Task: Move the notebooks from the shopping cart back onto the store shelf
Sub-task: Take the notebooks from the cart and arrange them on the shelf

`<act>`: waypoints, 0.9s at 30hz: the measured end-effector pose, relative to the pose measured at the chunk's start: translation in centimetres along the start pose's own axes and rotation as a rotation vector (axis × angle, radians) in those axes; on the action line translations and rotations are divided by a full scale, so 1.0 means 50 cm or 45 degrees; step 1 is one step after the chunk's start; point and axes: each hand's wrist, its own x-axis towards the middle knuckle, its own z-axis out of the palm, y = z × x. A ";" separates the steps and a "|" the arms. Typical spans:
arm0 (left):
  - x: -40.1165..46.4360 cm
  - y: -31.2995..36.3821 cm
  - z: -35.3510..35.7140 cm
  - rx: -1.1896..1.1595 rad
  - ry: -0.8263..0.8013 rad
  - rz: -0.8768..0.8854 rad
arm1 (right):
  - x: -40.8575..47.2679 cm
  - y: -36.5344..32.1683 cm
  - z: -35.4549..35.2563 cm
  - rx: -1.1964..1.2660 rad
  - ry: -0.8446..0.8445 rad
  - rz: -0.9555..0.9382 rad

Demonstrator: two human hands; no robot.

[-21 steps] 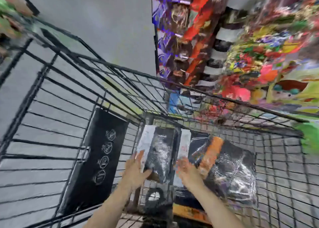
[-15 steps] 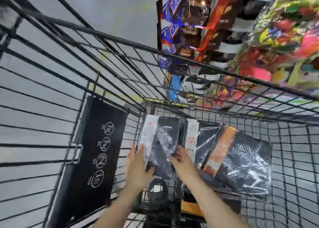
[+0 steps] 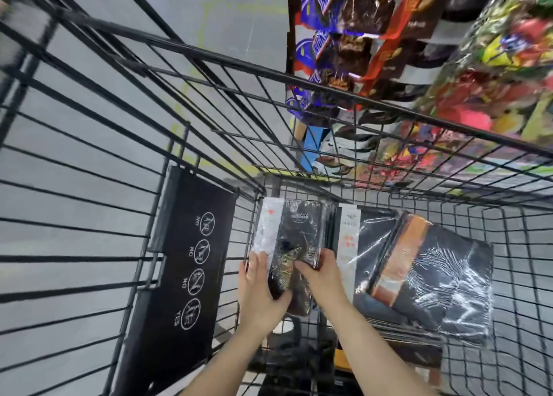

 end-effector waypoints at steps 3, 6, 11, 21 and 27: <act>-0.008 -0.006 -0.010 -0.017 0.010 0.057 | -0.008 -0.013 -0.020 -0.002 -0.056 0.015; -0.023 -0.003 -0.010 -0.007 0.003 0.156 | -0.033 -0.018 -0.094 0.028 -0.024 0.073; 0.022 0.013 -0.006 -0.045 -0.067 0.091 | -0.069 -0.002 -0.230 -0.054 0.116 -0.013; 0.091 0.032 0.036 -0.361 0.132 -0.141 | -0.034 0.033 -0.259 -0.040 0.195 -0.003; 0.092 0.081 -0.008 -0.481 0.421 -0.183 | -0.035 0.041 -0.263 -0.046 0.164 0.023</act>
